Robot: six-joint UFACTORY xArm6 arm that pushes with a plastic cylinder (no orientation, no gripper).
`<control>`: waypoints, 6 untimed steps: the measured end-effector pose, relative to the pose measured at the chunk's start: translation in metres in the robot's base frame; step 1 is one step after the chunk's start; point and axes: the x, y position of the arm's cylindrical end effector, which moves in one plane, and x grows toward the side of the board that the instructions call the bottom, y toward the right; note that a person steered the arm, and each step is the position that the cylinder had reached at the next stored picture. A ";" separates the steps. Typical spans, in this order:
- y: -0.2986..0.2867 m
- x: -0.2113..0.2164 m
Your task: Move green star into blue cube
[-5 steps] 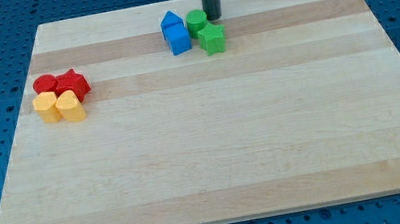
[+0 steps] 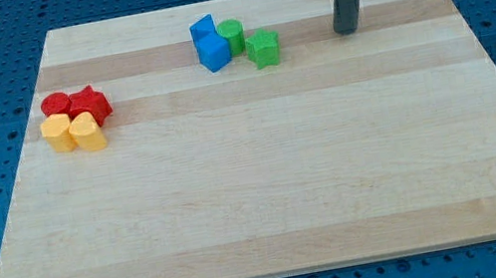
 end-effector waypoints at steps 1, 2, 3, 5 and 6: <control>-0.024 0.011; -0.064 0.009; -0.094 0.008; -0.135 0.008; -0.109 0.008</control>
